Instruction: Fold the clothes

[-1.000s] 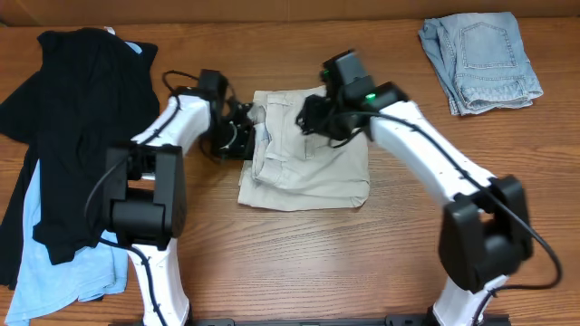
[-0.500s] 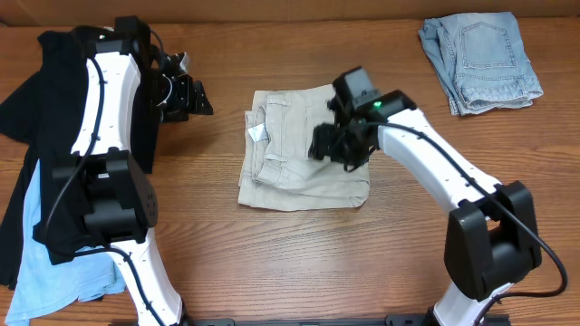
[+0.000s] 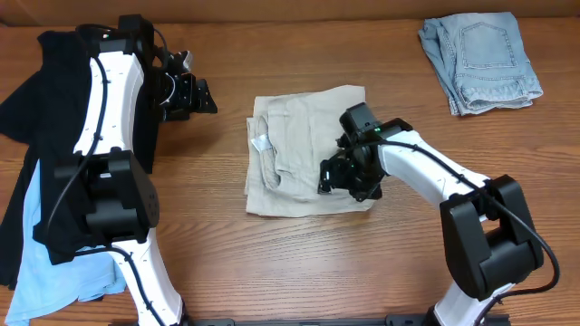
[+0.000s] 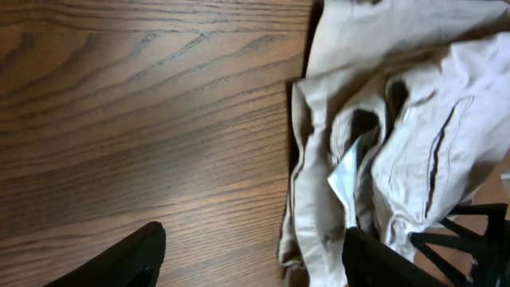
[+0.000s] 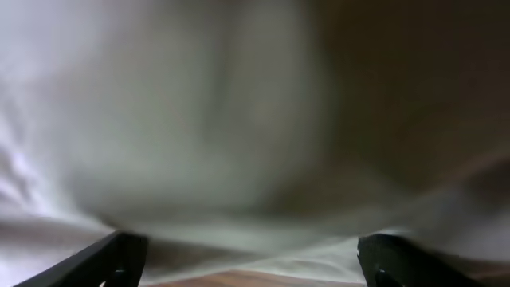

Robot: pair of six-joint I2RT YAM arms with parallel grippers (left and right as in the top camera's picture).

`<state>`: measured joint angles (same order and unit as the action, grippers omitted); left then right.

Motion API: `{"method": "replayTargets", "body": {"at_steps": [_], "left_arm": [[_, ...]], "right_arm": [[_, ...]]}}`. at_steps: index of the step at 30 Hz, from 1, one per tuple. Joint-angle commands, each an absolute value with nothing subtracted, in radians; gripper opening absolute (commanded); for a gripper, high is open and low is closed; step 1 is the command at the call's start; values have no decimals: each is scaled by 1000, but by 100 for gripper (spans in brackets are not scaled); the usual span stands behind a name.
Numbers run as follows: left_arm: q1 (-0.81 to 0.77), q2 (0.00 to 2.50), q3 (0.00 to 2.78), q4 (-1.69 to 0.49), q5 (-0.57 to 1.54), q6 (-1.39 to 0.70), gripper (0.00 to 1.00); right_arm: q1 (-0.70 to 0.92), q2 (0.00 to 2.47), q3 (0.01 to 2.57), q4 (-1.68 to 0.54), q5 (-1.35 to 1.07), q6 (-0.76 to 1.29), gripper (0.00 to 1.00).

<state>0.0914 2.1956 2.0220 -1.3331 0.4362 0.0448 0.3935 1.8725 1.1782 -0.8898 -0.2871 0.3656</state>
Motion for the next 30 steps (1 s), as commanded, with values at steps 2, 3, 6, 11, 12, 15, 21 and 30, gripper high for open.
{"method": "replayTargets", "body": {"at_steps": [2, 3, 6, 11, 12, 15, 21, 30], "left_arm": [[80, 2190, 2041, -1326, 438, 52, 73], [78, 2190, 2041, -1326, 438, 52, 73], [70, 2190, 2041, -1320, 438, 52, 73], [50, 2190, 2041, -1308, 438, 44, 73], [44, 2190, 2041, -1305, 438, 44, 73], [19, 2190, 2041, -1300, 437, 45, 74], [-5, 2190, 2041, -1288, 437, 45, 74], [-8, 2190, 2041, -1291, 415, 45, 75]], "right_arm": [[289, 1882, 1111, -838, -127, 366, 89], [264, 1882, 1111, -821, -105, 367, 89], [194, 1883, 1111, -745, -24, 368, 88], [57, 1883, 1119, -580, 19, 370, 87], [35, 1883, 1132, -580, -6, 370, 88], [-47, 1878, 1257, -717, -222, 371, 91], [-58, 1824, 1376, -914, -402, 472, 96], [80, 1820, 1269, -973, -375, 612, 100]]}}
